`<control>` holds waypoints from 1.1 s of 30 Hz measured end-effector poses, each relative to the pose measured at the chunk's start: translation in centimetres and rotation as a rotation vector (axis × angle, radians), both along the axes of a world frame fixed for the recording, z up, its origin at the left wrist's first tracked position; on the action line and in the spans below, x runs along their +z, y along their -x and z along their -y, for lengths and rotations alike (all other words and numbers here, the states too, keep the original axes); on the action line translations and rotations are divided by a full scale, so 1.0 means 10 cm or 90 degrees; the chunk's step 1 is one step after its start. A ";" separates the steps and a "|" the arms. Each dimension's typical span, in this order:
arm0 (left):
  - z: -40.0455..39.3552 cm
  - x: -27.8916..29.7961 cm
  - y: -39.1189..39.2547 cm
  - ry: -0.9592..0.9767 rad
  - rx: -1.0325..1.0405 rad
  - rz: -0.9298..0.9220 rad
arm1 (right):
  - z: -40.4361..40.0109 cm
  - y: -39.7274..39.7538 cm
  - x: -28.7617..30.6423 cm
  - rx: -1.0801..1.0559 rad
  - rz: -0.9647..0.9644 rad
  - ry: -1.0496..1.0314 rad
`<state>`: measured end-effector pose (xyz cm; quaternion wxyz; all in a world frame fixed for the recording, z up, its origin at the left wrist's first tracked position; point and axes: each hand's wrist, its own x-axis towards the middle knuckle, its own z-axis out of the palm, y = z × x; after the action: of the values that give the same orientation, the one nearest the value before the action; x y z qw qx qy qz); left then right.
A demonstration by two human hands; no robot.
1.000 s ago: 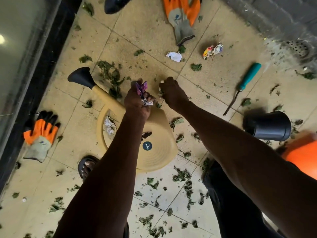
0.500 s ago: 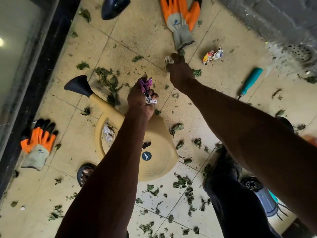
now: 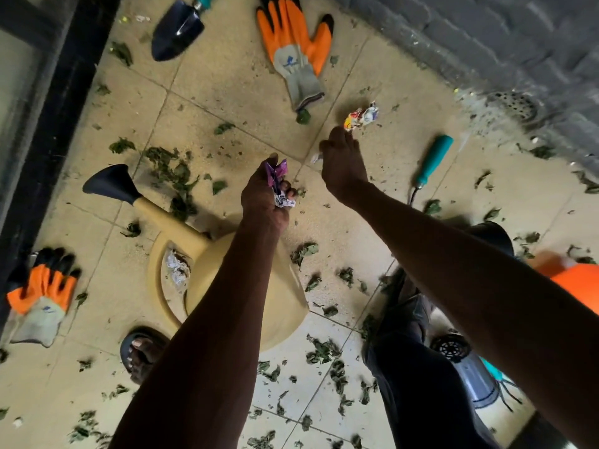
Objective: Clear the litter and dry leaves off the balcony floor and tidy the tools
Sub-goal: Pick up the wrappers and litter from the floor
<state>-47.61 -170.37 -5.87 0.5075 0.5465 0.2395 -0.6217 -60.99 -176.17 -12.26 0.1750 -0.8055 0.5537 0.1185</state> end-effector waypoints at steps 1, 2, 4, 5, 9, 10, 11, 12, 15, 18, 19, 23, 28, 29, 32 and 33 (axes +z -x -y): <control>0.01 0.01 0.04 0.003 0.000 -0.002 | 0.09 0.07 0.06 0.003 -0.018 0.043; 0.01 0.01 0.07 0.005 0.002 -0.005 | 0.21 0.16 0.08 0.006 -0.044 0.067; 0.00 0.00 0.12 0.011 0.005 -0.006 | 0.40 0.31 0.08 0.018 -0.088 0.053; -0.01 0.01 0.14 0.016 0.006 -0.008 | 0.47 0.38 0.07 0.020 -0.102 0.016; -0.11 0.05 0.23 0.019 0.001 -0.013 | 0.35 0.56 0.01 -0.130 -0.016 -0.060; -0.14 0.06 0.25 0.023 0.000 -0.015 | 0.26 0.56 0.02 -0.218 0.046 -0.051; -0.18 0.09 0.25 0.031 -0.001 -0.018 | 0.15 0.54 0.05 -0.309 0.112 -0.051; -0.22 0.12 0.26 0.043 -0.001 -0.020 | 0.02 0.51 0.11 -0.388 0.184 -0.061; -0.35 0.23 0.24 0.078 0.026 -0.028 | -0.45 0.34 0.41 -0.593 0.447 -0.149; -0.57 0.39 0.08 0.075 0.047 -0.004 | -0.89 0.12 0.93 -0.736 0.679 -0.257; -0.64 0.46 0.01 0.061 0.040 0.014 | -0.99 0.04 1.10 -0.727 0.705 -0.258; -1.19 0.65 -0.47 0.034 0.007 0.101 | -1.42 -0.62 1.55 -0.582 0.632 -0.293; -1.91 0.69 -1.17 0.145 0.112 0.044 | -2.04 -1.71 1.62 -0.454 0.513 -0.395; -2.00 0.69 -1.31 0.151 0.128 0.022 | -2.13 -1.87 1.62 -0.428 0.509 -0.406; -2.33 0.71 -1.82 0.173 0.123 -0.011 | -2.44 -2.35 1.52 -0.370 0.499 -0.457; -2.45 0.71 -1.96 0.170 0.112 -0.004 | -2.55 -2.50 1.46 -0.356 0.481 -0.463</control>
<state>-28.02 -145.91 1.27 0.6274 0.4493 0.2035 -0.6026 -35.99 -150.71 2.31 0.6490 -0.5036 0.5684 -0.0452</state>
